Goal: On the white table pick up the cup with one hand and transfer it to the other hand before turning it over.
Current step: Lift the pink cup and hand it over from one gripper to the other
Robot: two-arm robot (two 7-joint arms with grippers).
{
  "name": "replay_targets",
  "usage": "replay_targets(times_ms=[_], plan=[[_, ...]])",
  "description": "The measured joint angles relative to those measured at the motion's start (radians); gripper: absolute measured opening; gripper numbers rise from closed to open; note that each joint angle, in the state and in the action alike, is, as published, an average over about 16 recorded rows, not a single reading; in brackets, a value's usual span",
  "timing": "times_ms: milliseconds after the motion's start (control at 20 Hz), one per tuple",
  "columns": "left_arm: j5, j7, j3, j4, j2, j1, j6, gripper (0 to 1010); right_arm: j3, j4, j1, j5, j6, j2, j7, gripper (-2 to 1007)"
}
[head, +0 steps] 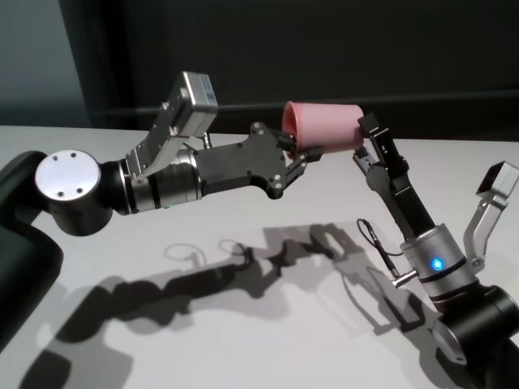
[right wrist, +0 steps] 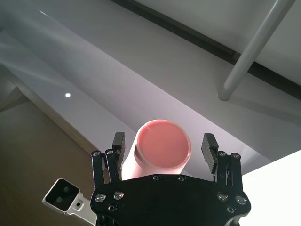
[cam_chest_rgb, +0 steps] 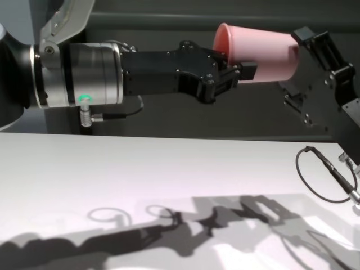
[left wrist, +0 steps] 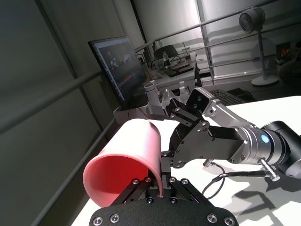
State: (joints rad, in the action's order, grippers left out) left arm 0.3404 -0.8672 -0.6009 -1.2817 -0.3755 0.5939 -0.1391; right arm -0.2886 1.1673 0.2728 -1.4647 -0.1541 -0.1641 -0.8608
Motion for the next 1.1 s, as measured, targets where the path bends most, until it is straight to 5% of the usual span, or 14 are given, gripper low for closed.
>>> replay_targets(times_ms=[1100], plan=[[0.000, 0.000, 0.000, 0.000, 0.000, 0.000, 0.000, 48, -0.059, -0.049, 0.047, -0.030, 0.016, 0.000, -0.013, 1000]])
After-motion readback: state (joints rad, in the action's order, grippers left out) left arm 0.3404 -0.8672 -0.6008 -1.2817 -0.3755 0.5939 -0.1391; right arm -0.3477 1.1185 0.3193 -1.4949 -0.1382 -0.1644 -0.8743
